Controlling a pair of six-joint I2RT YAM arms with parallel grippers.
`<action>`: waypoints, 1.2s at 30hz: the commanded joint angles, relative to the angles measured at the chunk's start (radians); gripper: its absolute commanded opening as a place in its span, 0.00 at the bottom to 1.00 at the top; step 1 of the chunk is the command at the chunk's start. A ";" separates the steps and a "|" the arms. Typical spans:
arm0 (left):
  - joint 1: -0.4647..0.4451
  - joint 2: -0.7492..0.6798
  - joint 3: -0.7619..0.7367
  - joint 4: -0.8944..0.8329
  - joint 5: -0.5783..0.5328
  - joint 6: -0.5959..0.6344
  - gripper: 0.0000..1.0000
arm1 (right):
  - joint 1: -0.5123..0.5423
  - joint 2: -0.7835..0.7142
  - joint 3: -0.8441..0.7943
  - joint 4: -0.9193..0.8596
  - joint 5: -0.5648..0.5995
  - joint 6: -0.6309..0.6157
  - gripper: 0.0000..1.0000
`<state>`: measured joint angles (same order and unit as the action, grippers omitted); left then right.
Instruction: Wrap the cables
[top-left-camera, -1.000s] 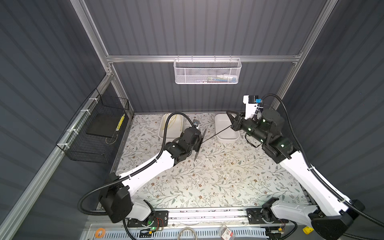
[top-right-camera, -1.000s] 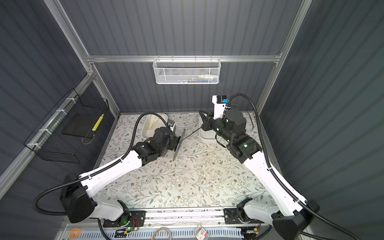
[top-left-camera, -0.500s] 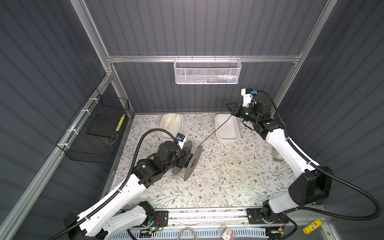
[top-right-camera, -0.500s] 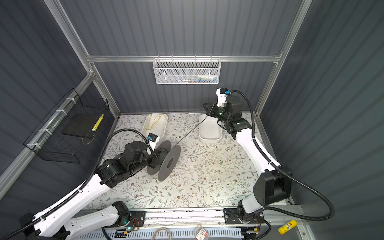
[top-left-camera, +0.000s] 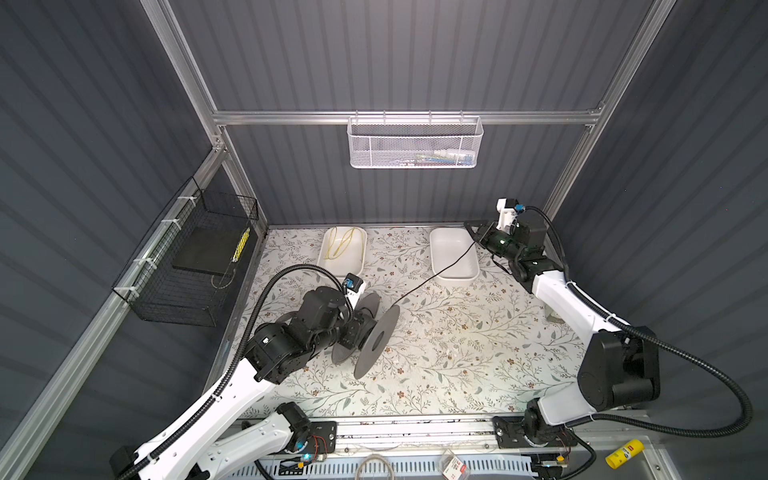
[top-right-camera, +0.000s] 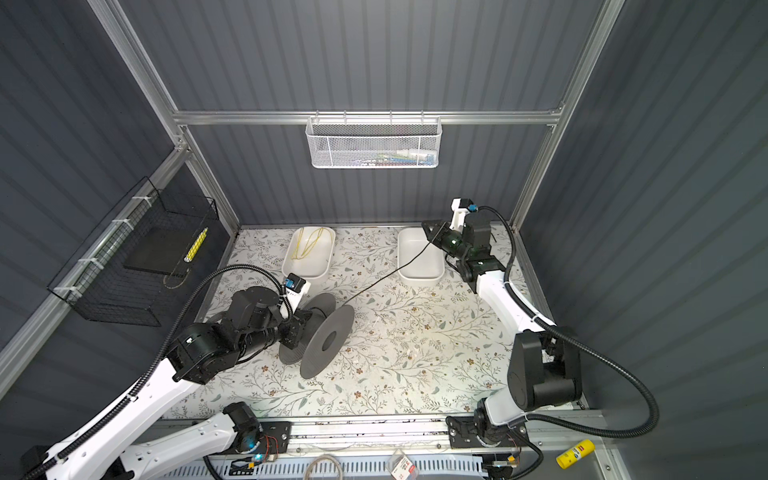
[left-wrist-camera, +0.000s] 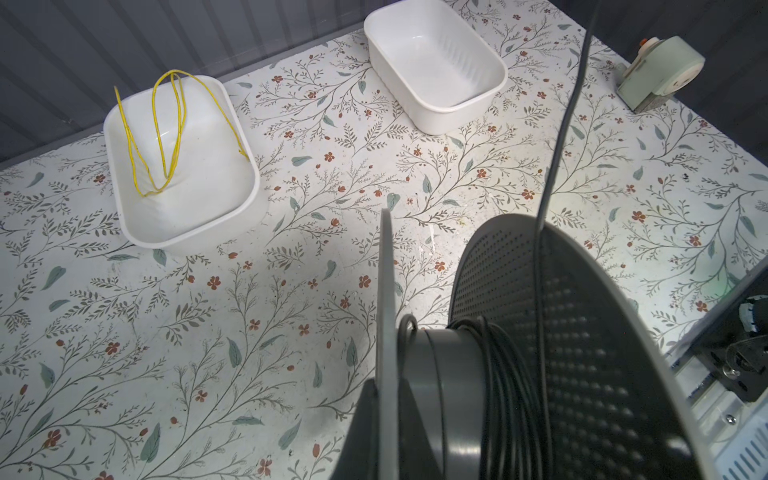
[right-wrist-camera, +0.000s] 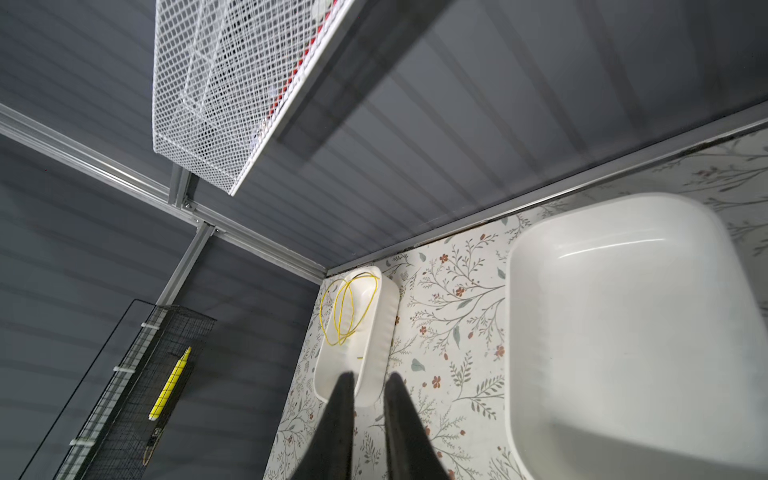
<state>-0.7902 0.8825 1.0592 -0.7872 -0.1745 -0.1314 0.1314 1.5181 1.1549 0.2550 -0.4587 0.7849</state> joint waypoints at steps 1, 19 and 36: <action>0.006 -0.021 0.048 0.021 0.035 0.010 0.00 | -0.028 -0.027 -0.017 0.062 -0.036 0.027 0.18; 0.006 -0.005 0.085 0.010 0.051 0.009 0.00 | -0.128 -0.036 -0.126 0.198 -0.120 0.141 0.24; 0.007 0.057 0.253 0.111 0.137 -0.064 0.00 | -0.060 -0.057 -0.256 0.145 0.013 0.026 0.00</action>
<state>-0.7902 0.9302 1.2079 -0.8032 -0.0658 -0.1486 0.0315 1.4876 0.9554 0.4316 -0.5148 0.8833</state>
